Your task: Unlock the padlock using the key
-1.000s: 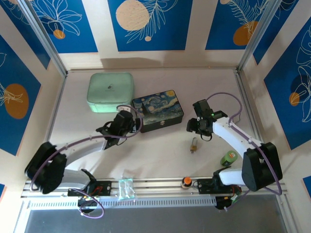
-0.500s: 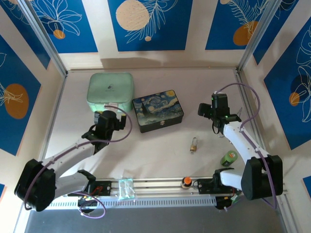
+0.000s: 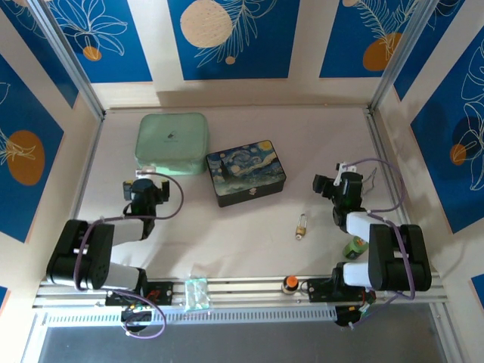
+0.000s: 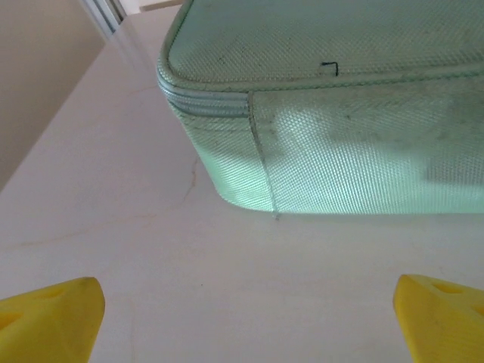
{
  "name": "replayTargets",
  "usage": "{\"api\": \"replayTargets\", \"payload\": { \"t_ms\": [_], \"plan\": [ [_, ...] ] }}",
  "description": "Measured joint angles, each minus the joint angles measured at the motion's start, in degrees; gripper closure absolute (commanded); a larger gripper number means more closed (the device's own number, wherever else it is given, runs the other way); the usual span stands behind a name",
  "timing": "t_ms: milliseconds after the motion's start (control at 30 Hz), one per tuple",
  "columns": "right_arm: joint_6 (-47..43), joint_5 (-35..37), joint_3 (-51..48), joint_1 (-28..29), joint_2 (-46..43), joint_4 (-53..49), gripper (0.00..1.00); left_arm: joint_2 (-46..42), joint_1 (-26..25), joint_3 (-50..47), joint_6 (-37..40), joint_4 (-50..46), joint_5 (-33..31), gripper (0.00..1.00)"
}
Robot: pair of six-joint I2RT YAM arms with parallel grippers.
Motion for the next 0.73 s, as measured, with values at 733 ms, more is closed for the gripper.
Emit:
{"api": "replayTargets", "payload": {
  "t_ms": [733],
  "plan": [
    [-4.44,-5.53,2.60,2.73,10.91,13.38,0.01,7.89,3.08,0.63,-1.03,13.27,10.95,0.01]
  ]
}}
